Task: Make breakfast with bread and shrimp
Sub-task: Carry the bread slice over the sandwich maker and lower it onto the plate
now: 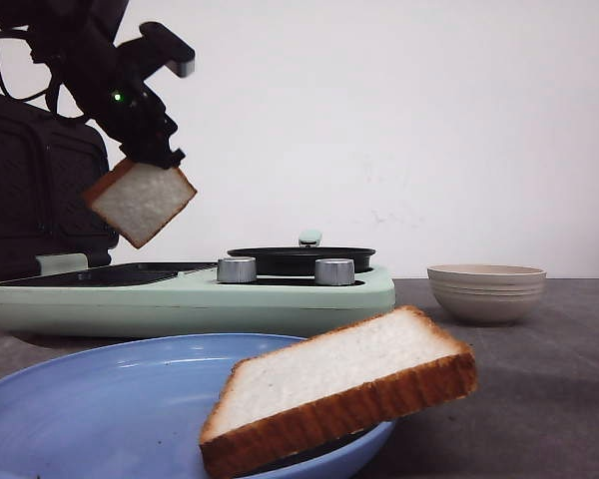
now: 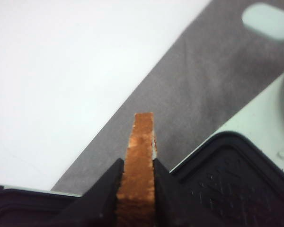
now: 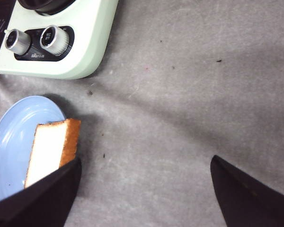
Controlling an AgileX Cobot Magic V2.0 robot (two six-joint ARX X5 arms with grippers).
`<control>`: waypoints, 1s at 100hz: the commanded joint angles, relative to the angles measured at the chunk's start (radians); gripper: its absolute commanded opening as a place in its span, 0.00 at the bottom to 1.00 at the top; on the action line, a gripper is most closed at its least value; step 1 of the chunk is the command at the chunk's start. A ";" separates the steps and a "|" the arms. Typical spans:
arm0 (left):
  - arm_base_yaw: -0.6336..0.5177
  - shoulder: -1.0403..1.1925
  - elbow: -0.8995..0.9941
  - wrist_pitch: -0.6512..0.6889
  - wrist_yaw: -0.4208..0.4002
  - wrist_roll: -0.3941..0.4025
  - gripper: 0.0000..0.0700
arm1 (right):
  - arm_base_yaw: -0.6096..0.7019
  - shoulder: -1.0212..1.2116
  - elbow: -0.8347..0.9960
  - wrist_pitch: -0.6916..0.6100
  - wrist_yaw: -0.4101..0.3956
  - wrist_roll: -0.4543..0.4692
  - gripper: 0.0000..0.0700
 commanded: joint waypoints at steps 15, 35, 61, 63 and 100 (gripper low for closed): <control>-0.004 0.041 0.026 0.065 -0.001 0.064 0.00 | 0.000 0.003 0.018 0.004 0.001 -0.012 0.78; -0.004 0.073 0.026 0.089 0.000 0.067 0.00 | 0.000 0.003 0.018 0.003 0.000 -0.012 0.78; -0.005 0.088 0.026 0.090 0.003 0.067 0.00 | 0.000 0.003 0.018 0.003 0.001 -0.012 0.78; -0.004 0.089 0.026 0.089 0.003 0.067 0.00 | 0.000 0.003 0.018 0.003 0.001 -0.012 0.78; -0.003 0.112 0.026 0.083 0.000 0.066 0.00 | 0.000 0.003 0.018 0.003 0.000 -0.012 0.78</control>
